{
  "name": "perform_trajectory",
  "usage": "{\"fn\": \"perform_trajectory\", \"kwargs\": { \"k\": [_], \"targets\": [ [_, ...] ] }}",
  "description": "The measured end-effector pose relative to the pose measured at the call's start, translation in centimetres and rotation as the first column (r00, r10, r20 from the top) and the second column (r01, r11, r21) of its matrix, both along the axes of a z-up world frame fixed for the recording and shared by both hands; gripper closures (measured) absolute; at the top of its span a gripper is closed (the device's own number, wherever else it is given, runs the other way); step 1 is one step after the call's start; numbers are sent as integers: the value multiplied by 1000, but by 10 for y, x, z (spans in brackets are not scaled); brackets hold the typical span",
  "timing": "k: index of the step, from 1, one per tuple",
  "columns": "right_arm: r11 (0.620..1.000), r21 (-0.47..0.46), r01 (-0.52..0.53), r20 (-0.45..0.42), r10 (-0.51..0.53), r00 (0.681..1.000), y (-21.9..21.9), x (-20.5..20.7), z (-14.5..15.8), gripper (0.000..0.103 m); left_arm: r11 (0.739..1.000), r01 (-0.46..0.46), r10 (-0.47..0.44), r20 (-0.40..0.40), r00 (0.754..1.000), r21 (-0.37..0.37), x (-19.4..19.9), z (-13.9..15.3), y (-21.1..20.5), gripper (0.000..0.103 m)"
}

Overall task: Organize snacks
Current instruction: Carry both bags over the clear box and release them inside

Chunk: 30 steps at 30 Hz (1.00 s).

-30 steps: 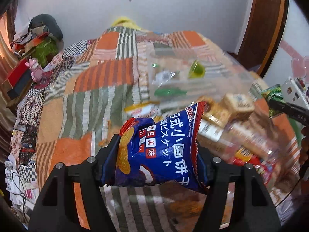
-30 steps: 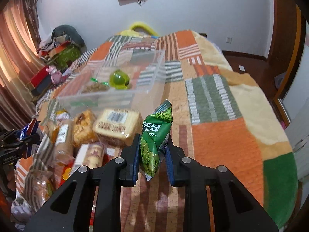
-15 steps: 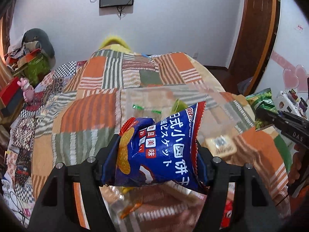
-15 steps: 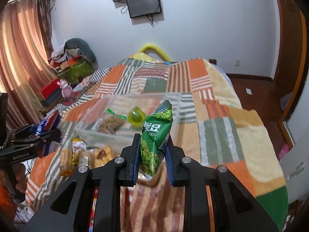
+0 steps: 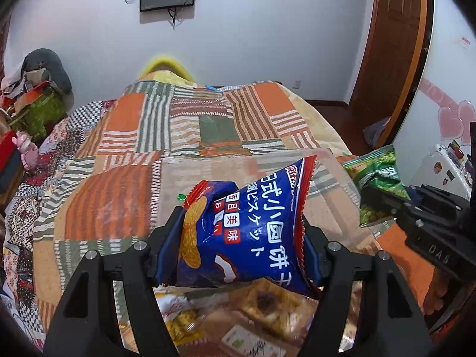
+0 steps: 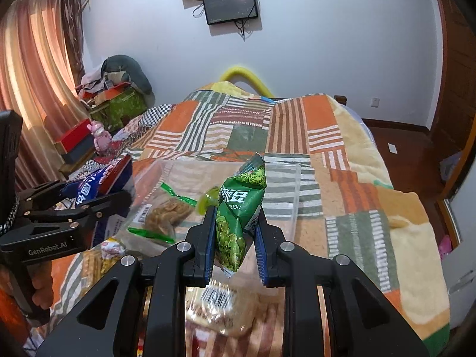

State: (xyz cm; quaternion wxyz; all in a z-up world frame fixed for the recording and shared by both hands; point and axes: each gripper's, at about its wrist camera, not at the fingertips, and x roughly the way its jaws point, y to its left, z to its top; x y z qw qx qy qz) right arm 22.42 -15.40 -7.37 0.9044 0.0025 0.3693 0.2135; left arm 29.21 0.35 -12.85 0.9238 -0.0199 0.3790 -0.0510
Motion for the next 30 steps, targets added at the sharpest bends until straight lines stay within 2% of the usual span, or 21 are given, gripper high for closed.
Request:
{"fn": "perform_trajectory", "kwargs": {
  "k": [10,14,17,19,25,30],
  "targets": [
    [999,-37,-26,-89,23,996,10,24,-29,82,1000,23,-23,-81,996,7,41,-31,-13,33],
    [998,-41,-40,-110,36,993,12,25,-33,81,999,46,-45,-75,996,13,42,-36,-18,31],
    [998,-52,-42,-119,35,992,13,25,-35,79,997,66,-63,-62,996,44,38,-34,-25,20],
    [998,-54,-39,-122,32,992,12,24,-35,79,996,66,-63,-47,997,55,34,-31,-26,18],
    [998,-42,-39,-95,35,995,6,13,-17,68,998,61,-60,-35,998,14,20,-13,-16,18],
    [999,-23,-37,-67,35,997,-1,-2,0,54,999,35,-35,-12,999,21,-1,4,-1,16]
  ]
}}
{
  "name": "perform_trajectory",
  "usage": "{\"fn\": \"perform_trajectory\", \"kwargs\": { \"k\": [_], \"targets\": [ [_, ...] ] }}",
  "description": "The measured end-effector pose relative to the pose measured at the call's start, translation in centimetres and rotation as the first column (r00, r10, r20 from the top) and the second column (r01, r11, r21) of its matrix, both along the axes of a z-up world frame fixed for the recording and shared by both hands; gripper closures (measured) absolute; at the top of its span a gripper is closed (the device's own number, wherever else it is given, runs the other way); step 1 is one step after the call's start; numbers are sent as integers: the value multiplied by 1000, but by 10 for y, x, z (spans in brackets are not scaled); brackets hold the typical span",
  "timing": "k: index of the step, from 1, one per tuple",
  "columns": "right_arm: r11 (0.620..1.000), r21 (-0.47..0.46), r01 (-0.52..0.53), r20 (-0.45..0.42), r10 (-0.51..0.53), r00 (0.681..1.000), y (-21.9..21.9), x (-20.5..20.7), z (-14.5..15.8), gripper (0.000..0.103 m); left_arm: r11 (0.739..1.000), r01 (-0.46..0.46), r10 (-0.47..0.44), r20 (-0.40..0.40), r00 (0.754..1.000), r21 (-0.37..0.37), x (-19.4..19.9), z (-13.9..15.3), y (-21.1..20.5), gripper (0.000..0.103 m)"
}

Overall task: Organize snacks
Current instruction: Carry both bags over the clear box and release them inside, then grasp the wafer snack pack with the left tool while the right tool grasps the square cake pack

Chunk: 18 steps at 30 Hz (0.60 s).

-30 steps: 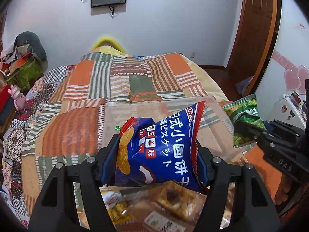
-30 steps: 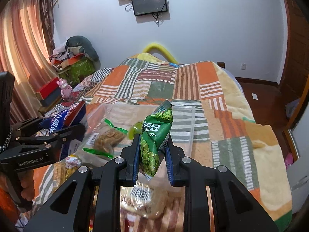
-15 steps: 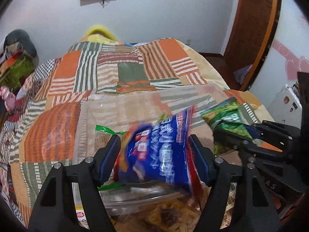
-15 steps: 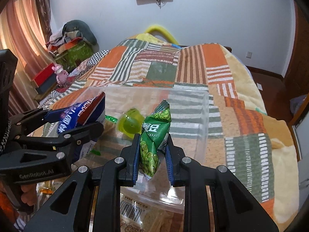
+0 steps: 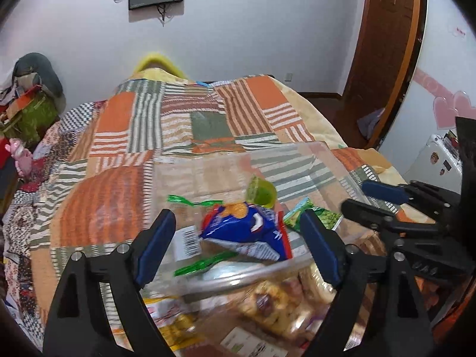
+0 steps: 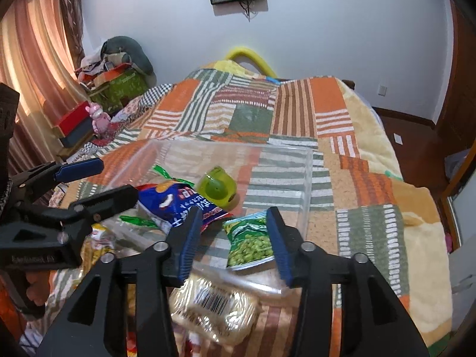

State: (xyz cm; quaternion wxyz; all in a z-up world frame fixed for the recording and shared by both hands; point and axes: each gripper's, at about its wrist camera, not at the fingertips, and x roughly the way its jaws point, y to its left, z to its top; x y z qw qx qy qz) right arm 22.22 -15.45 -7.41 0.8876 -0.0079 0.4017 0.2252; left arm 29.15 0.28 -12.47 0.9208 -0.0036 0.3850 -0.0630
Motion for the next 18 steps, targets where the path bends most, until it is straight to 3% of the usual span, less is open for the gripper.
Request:
{"fn": "perform_trajectory", "kwargs": {
  "k": [7,18],
  "targets": [
    [1000,-5,19,17,-18,1000,-6,-23,7,38,998,-52,52,-7,999,47,-32,7,35,12],
    [999,-31,43,-36,-44,998,-11,-46,-11,29,980,-180,189,-120,975,88,-73,-36,98,12]
  ]
}}
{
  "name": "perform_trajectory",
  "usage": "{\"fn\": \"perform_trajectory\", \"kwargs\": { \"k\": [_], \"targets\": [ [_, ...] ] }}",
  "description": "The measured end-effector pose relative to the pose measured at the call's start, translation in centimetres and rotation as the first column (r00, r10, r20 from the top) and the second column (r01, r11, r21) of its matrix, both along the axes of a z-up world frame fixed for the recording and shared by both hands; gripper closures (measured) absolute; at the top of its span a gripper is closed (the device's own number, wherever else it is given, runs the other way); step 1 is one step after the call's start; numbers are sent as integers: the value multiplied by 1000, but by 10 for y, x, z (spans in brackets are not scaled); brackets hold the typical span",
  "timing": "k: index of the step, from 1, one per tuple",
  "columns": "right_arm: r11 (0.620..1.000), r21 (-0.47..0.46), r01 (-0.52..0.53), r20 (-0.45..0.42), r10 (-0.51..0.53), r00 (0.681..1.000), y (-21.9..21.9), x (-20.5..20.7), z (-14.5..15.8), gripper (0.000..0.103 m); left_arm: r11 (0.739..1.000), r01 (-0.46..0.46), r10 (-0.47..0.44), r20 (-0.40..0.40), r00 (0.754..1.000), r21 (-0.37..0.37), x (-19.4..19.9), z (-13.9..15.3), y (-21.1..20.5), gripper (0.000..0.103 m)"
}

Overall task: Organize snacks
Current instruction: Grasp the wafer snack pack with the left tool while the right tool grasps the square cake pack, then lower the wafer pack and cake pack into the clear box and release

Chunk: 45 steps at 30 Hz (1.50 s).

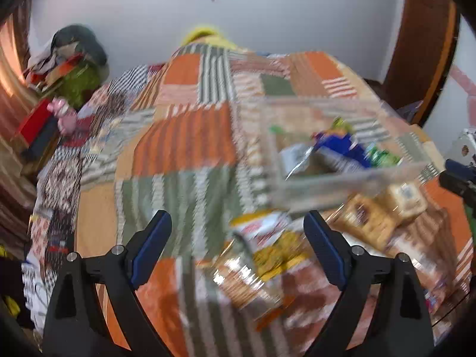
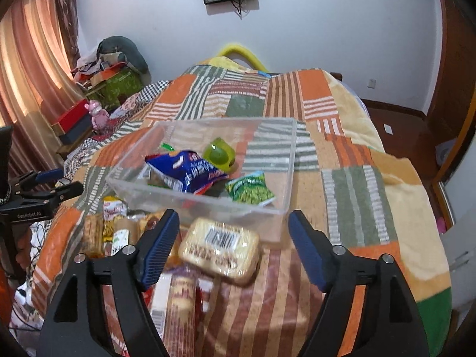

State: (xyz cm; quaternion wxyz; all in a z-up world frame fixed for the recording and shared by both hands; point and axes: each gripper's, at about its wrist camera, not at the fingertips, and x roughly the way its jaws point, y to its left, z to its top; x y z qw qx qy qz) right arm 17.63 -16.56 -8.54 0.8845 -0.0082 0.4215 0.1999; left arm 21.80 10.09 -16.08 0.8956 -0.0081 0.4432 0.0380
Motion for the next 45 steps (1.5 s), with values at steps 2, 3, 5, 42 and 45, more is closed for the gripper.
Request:
{"fn": "perform_trajectory", "kwargs": {
  "k": [2,3,5,42,45],
  "targets": [
    [1000,-23,4,-7,-4,1000,3,-2,-5,29,1000,-19,18,-36,999,-13,-7,-14,9,12],
    [999,-36,7,-9,-7,1000,4,-3,-9,29,1000,-26,25,-52,998,-16,-11,-21,12,12],
    [999,-40,4,-27,-5,1000,5,-4,-15,29,999,-35,34,-69,997,-22,-18,-32,14,12],
    [999,-48,-6,-104,1,995,19,-1,-37,24,998,-33,33,-5,999,-58,-42,-36,5,69],
    [999,-40,-7,-84,4,996,15,-7,-28,24,998,-25,27,36,999,-65,-41,-20,0,69]
  ]
}}
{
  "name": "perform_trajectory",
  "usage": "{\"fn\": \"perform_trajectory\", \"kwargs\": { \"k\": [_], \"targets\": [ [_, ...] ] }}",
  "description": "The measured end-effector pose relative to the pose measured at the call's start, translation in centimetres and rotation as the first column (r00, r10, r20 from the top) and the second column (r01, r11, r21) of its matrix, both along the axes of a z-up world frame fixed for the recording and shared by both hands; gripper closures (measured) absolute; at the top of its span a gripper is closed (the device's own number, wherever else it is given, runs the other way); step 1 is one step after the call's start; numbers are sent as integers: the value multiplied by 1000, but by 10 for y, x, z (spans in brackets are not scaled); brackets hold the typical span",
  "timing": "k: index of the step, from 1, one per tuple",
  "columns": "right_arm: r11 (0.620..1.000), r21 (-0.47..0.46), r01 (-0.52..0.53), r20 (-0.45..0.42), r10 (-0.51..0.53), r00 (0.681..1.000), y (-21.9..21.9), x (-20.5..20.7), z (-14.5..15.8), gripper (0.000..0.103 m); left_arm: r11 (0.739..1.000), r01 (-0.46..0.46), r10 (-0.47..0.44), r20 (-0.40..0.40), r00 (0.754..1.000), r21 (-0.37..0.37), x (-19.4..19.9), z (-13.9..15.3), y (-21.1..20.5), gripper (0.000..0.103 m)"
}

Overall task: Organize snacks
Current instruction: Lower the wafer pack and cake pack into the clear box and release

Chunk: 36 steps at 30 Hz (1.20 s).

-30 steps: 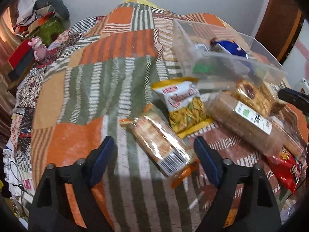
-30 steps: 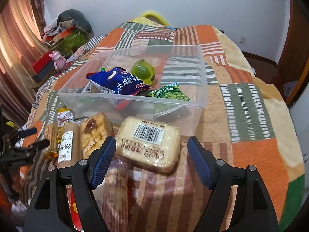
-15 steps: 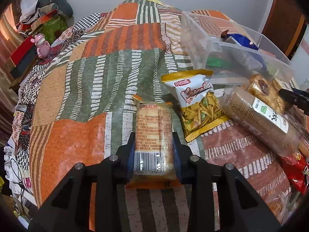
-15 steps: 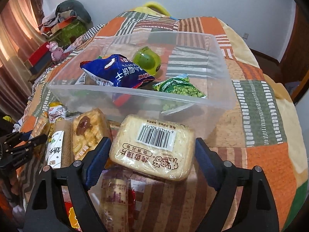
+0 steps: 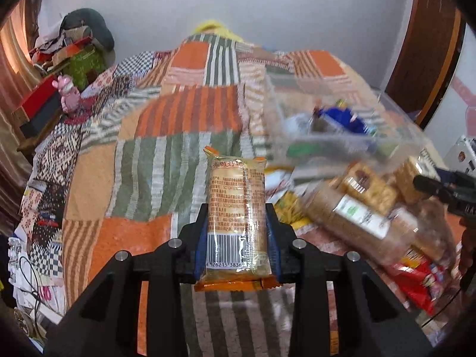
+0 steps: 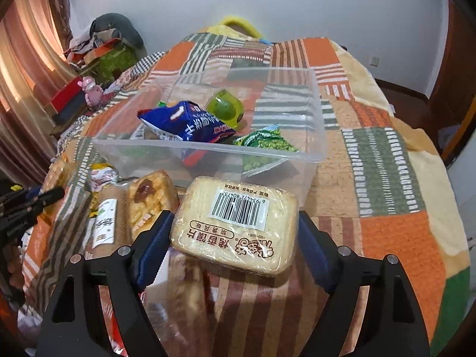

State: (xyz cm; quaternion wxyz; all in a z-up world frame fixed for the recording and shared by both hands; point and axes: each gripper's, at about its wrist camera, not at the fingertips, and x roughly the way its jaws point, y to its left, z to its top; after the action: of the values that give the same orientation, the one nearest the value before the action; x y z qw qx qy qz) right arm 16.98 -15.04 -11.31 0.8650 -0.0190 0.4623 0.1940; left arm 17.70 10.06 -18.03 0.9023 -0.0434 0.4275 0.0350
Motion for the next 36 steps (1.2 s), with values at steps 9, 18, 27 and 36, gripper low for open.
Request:
{"fn": "perform_trajectory", "kwargs": {
  "k": [9,18,27,36],
  "targets": [
    [999,45,-1,99,-3,995,-3,-8,40,24,999,46,-46,109,993,6,17,44,-19,69],
    [998,62,19,180,-30,983,-1,17,61,24,997,82,-81,158,984,-2,53,62,-41,69],
    [998,48,28,195,-37,980,10,56,57,24,994,108,-107,146,983,1,106,55,-54,69],
    [999,31,40,140,-44,989,21,94,32,24,993,118,-117,85,989,-12,152,28,-60,69]
  ]
}}
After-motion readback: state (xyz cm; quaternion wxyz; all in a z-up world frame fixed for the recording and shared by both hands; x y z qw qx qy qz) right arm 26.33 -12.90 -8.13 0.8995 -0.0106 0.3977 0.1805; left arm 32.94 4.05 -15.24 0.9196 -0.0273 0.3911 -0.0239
